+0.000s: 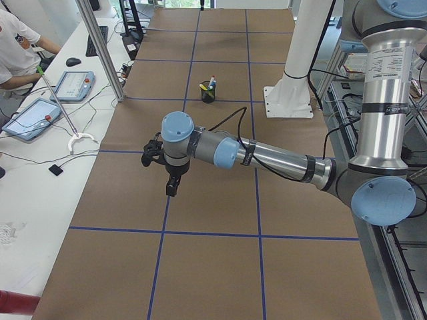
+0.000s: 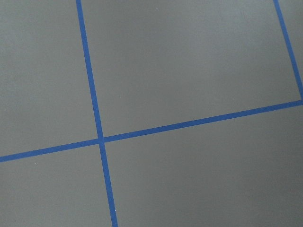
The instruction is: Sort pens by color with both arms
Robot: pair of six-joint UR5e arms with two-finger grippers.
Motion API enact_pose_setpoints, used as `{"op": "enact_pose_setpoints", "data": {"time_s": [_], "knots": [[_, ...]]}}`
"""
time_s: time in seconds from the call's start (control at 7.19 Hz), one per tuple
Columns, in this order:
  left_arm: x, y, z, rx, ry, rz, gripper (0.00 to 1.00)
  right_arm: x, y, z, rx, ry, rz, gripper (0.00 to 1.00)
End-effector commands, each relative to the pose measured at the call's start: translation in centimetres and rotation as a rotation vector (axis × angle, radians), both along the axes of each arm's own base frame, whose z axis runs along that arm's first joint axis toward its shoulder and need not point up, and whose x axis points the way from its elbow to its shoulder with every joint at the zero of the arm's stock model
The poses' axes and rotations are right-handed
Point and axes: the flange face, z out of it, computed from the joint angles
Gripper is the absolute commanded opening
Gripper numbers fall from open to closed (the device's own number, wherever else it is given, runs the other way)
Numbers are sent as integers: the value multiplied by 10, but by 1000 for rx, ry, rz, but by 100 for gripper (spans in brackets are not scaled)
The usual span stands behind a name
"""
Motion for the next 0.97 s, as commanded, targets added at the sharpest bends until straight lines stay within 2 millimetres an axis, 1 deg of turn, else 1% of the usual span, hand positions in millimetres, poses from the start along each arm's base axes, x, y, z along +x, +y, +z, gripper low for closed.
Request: {"op": "enact_pose_setpoints", "data": {"time_s": [0.0, 0.42, 0.7, 0.83], "knots": [[-2, 11, 5, 2, -14, -3, 100, 3, 3, 2, -3, -1, 5, 99], [-2, 16, -2, 8, -6, -2, 100, 4, 8, 7, -13, -3, 3, 99], [1, 19, 0, -4, 17, 7, 100, 2, 11, 5, -13, -23, -1, 99], [1, 19, 1, -9, 24, 9, 100, 1, 9, 3, -2, -28, -4, 99]]}}
